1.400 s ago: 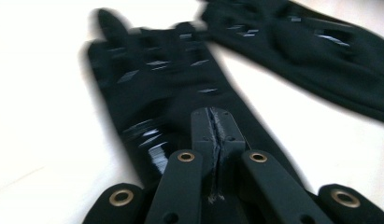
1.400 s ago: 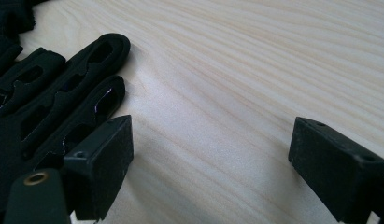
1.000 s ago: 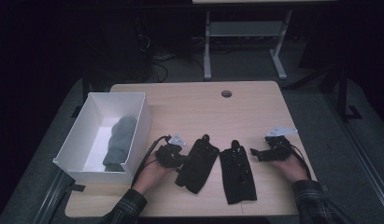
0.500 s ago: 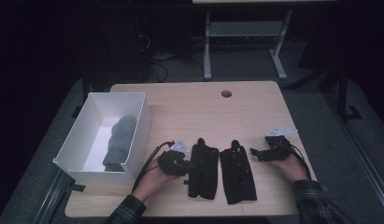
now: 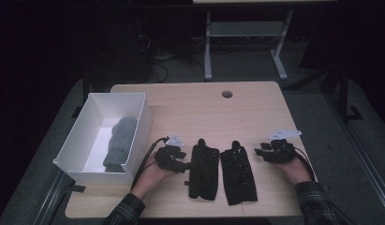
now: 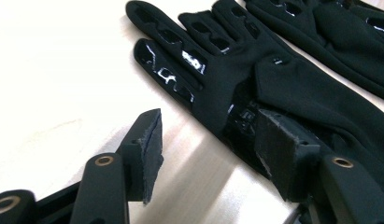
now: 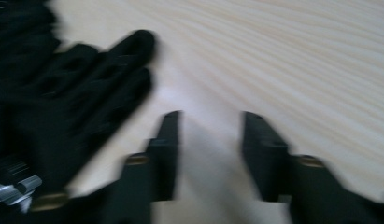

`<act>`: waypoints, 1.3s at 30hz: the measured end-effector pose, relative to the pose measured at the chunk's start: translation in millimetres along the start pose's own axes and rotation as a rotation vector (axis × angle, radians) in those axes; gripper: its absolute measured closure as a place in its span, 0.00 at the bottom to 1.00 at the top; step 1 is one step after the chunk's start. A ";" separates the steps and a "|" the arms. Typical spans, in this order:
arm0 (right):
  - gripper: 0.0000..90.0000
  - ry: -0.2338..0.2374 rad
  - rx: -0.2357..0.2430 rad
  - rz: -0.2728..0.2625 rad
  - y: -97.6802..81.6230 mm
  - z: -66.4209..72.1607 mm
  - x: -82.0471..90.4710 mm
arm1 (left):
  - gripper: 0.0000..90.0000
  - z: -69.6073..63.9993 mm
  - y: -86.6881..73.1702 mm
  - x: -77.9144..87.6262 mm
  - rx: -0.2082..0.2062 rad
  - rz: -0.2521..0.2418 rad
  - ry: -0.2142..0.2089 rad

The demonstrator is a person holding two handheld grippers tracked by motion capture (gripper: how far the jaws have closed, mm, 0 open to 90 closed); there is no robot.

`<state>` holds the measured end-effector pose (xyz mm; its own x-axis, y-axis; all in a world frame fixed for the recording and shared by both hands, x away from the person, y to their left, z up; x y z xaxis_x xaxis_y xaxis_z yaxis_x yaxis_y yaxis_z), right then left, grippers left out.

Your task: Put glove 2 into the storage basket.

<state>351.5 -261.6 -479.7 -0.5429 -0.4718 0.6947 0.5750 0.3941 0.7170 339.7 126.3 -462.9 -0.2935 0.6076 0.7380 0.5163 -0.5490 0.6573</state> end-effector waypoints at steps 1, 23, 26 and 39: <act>0.82 0.022 0.000 0.001 0.1 2.9 4.6 | 0.46 0.6 0.1 0.4 0.000 -0.004 0.005; 0.99 0.224 0.096 0.049 -14.1 46.6 25.8 | 0.59 -9.4 3.5 -14.3 -0.026 0.016 0.052; 1.00 0.236 0.100 0.061 -13.6 49.7 24.9 | 0.66 -12.3 3.3 -14.7 -0.033 0.016 0.055; 1.00 0.267 0.140 0.073 -12.0 56.7 16.6 | 0.97 -13.3 6.5 -14.0 0.034 0.015 0.015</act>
<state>300.9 -229.4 -473.5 -0.3124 -0.6214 0.7185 0.5068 0.5307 0.6794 336.5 106.6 -466.9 -0.2977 0.5905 0.7501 0.5475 -0.5380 0.6409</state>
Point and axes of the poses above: each handheld gripper's, and its own axes: x roughly backward along the jaws, y roughly out of its top, z roughly to its left, the point moved 1 cm from there along -x, roughly forward along the jaws, and after that the axes turned 1 degree about y, right-handed, at the moved point
